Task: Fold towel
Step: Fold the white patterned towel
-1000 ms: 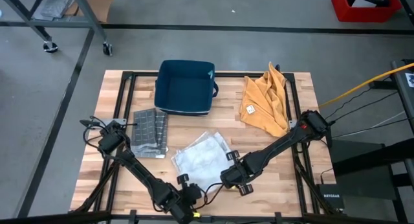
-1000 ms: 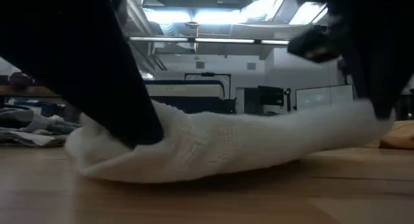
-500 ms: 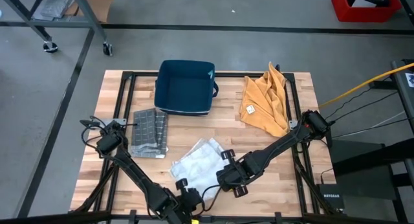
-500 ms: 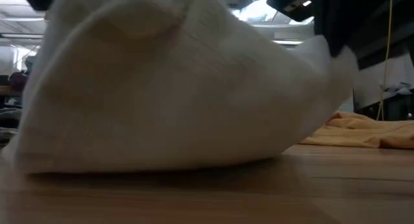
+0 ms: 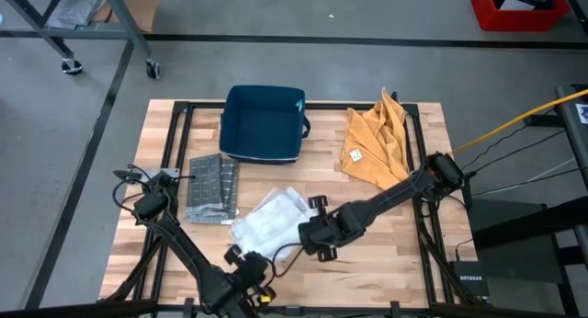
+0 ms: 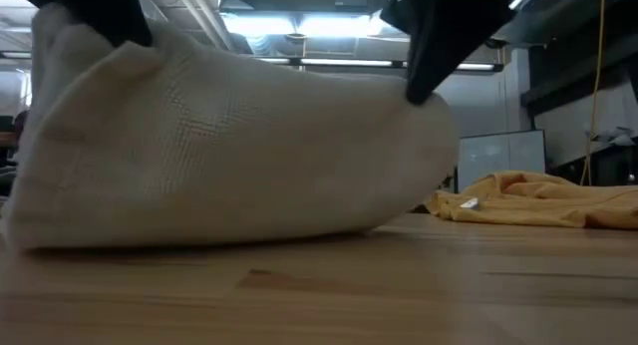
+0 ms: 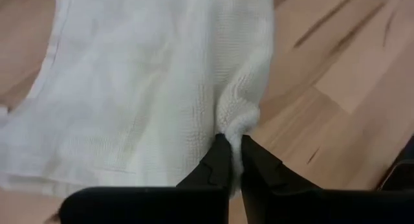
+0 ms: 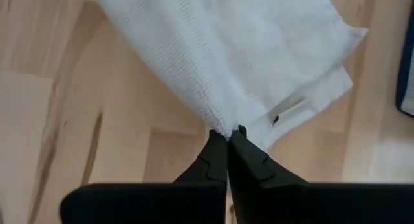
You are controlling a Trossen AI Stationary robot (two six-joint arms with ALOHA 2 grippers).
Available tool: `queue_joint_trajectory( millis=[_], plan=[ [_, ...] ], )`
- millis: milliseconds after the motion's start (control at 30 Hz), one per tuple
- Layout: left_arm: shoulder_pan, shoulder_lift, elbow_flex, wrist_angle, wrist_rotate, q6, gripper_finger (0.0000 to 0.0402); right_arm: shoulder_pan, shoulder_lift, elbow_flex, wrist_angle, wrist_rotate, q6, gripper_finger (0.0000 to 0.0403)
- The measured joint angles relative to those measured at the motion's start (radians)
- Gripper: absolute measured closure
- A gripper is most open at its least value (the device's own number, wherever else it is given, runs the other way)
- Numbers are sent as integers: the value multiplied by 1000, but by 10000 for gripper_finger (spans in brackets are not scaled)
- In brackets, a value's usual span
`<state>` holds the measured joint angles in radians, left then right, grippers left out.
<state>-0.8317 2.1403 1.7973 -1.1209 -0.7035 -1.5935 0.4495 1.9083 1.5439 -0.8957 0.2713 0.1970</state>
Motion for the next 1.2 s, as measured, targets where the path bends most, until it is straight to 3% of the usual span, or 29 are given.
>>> queue_joint_trajectory(
  millis=[167,467,800,1200],
  plan=[
    [-13,0,0,0,4,-131,398,-27,0,16,26,-74,-18,401],
    [-15,0,1,1,-12,-314,399,-63,-3,101,88,-71,-110,401],
    [-19,0,2,-98,-150,-536,400,-155,-2,103,139,-72,-153,401],
    [-36,-1,2,-188,-50,-566,400,-162,0,103,5,-179,-98,400]
  ],
)
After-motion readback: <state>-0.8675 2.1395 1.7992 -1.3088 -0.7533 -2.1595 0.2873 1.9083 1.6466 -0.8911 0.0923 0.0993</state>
